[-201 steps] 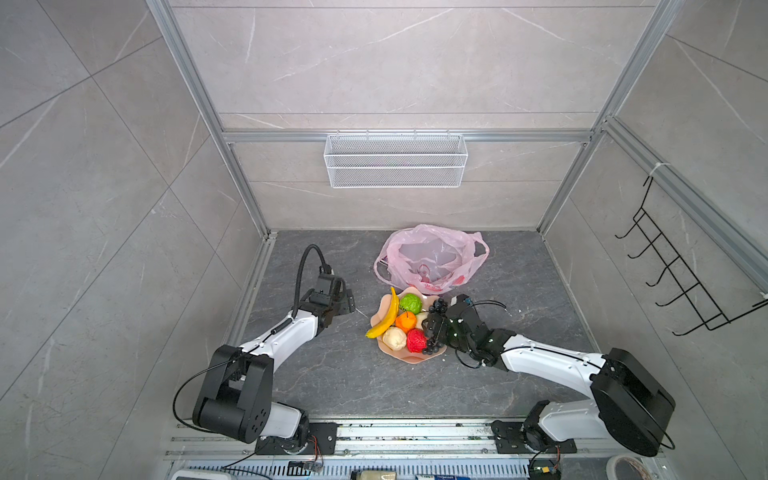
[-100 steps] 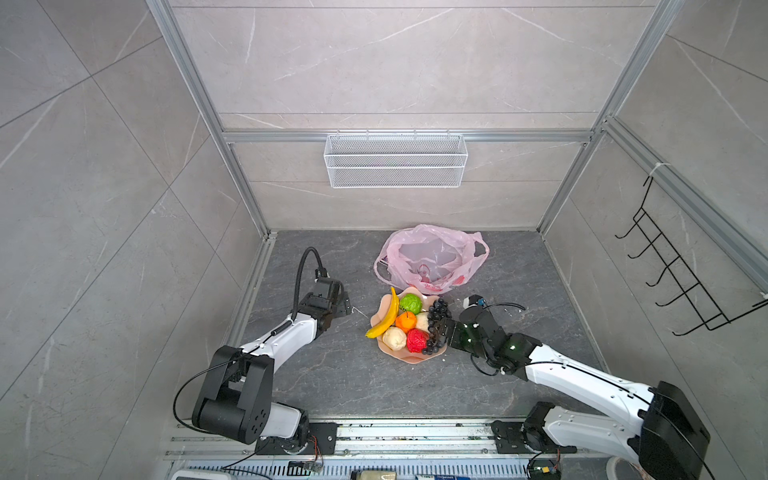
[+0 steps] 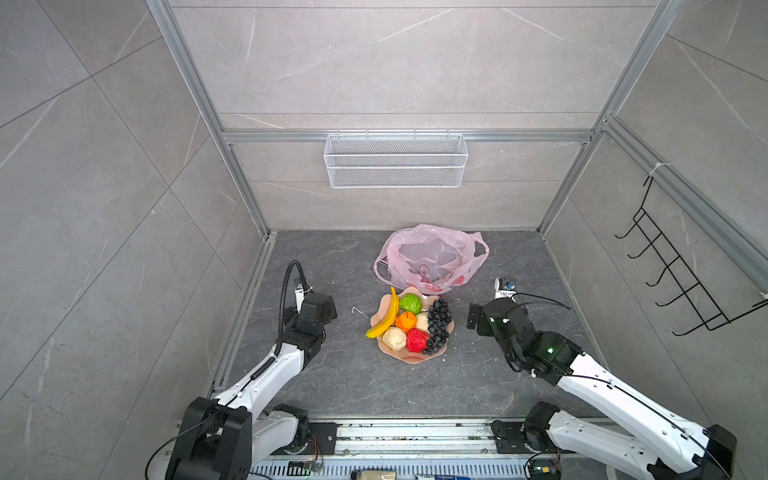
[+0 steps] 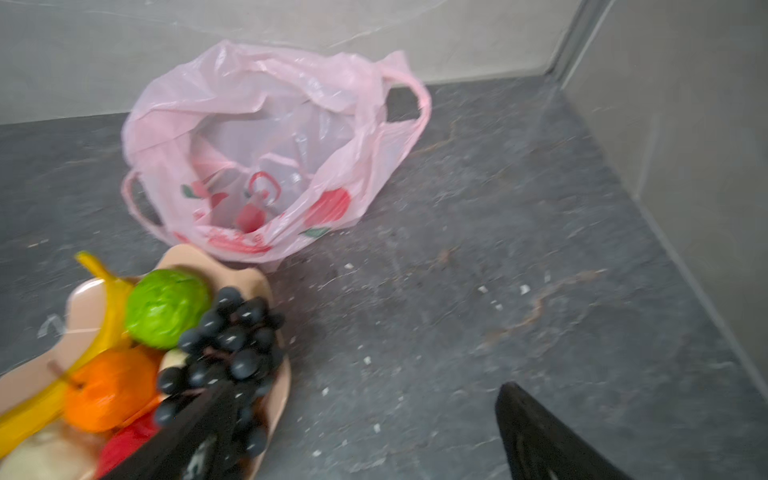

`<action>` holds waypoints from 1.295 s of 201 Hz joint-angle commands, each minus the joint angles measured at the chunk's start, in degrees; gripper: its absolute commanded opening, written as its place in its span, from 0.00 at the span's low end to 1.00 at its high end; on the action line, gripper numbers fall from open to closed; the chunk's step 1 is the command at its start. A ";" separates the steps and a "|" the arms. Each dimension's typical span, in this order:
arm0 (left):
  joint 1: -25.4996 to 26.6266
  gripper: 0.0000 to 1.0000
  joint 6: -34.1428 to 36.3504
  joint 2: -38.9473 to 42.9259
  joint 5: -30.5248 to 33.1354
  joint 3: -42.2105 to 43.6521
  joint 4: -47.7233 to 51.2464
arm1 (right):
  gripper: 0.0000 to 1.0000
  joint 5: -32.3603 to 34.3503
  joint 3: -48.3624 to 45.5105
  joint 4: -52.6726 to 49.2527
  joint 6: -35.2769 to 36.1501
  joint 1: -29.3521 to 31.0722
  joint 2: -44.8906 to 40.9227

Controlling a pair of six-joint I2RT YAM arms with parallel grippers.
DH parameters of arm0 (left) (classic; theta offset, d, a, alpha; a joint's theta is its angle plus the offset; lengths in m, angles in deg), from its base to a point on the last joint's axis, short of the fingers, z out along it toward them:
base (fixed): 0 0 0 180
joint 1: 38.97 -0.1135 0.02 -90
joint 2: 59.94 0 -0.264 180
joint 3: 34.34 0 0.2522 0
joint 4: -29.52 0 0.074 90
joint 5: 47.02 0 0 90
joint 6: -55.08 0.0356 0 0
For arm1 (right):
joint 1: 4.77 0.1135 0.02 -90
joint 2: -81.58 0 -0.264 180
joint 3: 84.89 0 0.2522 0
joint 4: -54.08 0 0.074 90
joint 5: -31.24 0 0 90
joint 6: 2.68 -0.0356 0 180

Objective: Take the fake fruits out of the plastic bag

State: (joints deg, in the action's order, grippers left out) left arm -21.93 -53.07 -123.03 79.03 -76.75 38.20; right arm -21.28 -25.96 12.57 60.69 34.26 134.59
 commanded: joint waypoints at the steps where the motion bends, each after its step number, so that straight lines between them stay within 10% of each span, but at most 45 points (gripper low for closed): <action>1: -0.37 1.00 6.00 1.28 9.97 2.30 -10.64 | 1.00 8.30 -3.69 11.13 11.37 -3.56 -0.02; 51: -3.66 1.00 12.59 -9.80 15.00 8.02 -31.22 | 1.00 7.23 -9.70 28.05 16.03 -14.11 8.08; 106: -9.69 1.00 19.71 -20.37 -2.79 11.23 -51.51 | 1.00 -1.32 -16.90 43.71 18.71 -22.42 15.74; 173: -17.51 1.00 15.44 -22.09 -22.01 8.19 -42.54 | 1.00 -5.12 -21.88 58.11 21.07 -26.86 20.32; 260: -17.72 1.00 15.80 -22.87 -21.63 8.78 -45.09 | 1.00 -31.34 -23.08 73.49 22.54 -36.65 31.80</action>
State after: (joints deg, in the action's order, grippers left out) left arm -39.55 -36.41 -146.40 58.68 -67.00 -4.71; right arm -43.16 -49.04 81.09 81.30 -1.94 164.53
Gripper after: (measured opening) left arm 0.997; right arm 0.998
